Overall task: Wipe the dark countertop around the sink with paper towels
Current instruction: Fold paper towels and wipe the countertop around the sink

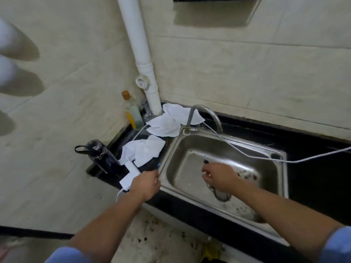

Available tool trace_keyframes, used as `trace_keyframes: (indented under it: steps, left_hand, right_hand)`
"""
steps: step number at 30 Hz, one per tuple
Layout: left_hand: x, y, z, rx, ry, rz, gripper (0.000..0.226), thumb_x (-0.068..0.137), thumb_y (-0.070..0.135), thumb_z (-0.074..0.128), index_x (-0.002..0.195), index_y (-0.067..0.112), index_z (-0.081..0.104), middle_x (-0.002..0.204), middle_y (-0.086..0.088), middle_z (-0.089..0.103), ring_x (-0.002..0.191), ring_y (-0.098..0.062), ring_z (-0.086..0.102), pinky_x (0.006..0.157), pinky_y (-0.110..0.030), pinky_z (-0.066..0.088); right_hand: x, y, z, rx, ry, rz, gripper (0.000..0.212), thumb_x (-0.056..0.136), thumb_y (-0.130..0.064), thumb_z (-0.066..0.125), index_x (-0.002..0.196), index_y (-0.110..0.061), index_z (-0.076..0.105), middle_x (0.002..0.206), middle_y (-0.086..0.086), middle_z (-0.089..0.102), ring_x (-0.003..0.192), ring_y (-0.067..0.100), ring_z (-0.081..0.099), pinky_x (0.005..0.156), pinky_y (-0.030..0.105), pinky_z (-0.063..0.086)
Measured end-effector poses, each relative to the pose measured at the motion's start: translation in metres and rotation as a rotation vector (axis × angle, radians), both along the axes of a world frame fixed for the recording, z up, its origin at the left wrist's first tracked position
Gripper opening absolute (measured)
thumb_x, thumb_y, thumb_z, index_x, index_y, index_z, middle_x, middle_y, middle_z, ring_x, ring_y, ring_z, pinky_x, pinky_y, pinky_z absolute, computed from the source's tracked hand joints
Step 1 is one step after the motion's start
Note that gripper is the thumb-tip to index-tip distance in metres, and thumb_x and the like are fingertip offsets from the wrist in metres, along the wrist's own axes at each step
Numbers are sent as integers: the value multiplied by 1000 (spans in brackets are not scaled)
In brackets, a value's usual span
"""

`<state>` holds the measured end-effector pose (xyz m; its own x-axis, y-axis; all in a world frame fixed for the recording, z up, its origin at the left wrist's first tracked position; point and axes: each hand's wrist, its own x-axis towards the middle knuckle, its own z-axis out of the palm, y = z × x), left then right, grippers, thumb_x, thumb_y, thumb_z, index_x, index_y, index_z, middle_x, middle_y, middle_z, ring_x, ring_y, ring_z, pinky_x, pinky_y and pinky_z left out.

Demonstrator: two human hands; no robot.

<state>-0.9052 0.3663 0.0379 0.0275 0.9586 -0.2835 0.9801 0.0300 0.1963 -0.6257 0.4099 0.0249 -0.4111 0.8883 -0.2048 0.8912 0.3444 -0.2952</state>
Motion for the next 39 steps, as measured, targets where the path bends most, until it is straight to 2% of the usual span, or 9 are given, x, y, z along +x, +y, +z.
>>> trace_keyframes:
  steps: [6,11,15,19,23,26,31,35,39]
  left_hand:
    - [-21,44,-12,-51,33,92,29,88,32,52,112,15,57,113,-8,62,106,-29,58,78,-35,46]
    - [-37,88,-38,-75,28,68,38,89,28,53,124,13,50,120,-11,49,110,-31,51,86,-41,48]
    - [-51,134,-62,3,110,-55,38,86,24,55,122,11,49,121,-13,47,109,-32,46,79,-40,44]
    - [-64,175,-85,-43,210,-237,50,85,26,58,132,19,44,134,-12,40,121,-33,39,93,-42,36]
    - [-76,196,-103,-35,287,-327,27,87,22,53,112,22,63,126,-8,48,122,-30,39,99,-42,30]
    - [-81,207,-97,121,39,-253,12,87,12,52,90,9,62,100,-13,60,102,-34,52,85,-41,36]
    - [-71,223,-54,190,-388,-119,10,93,2,42,96,1,51,81,-15,59,75,-30,57,63,-34,38]
    - [-46,224,-23,265,-526,-157,16,94,3,42,104,1,53,88,-6,55,82,-20,52,72,-28,37]
    - [1,208,-3,272,-581,-194,19,96,7,40,110,10,53,91,-6,60,84,-20,56,73,-29,42]
  right_hand:
    - [-27,47,-24,-70,21,84,35,95,-40,46,126,-26,56,120,-4,63,105,17,59,80,28,41]
    - [-41,64,-44,-131,2,78,34,95,-41,44,124,-27,56,118,-4,63,103,17,59,85,30,45]
    - [-47,69,-59,-187,-3,-24,34,95,-43,45,124,-28,56,117,-4,63,100,16,61,84,31,49]
    - [-51,67,-72,-250,-41,-127,35,94,-45,47,123,-28,57,113,-5,65,96,15,62,84,31,51]
    - [-54,64,-73,-257,-61,-221,33,93,-44,50,121,-28,60,107,-7,67,98,14,62,84,30,51]
    - [-59,61,-70,-268,-60,-275,32,93,-44,51,120,-29,60,109,-8,67,94,11,63,81,27,50]
    - [-64,57,-59,-298,-41,-339,33,93,-47,50,120,-31,59,110,-10,67,93,10,62,79,26,48]
    - [-61,49,-46,-278,26,-411,32,93,-44,52,118,-27,62,104,-10,67,93,11,61,80,27,47]
    - [-39,22,-32,-225,51,-474,27,92,-41,54,108,-23,66,88,-9,57,77,9,51,68,23,38]
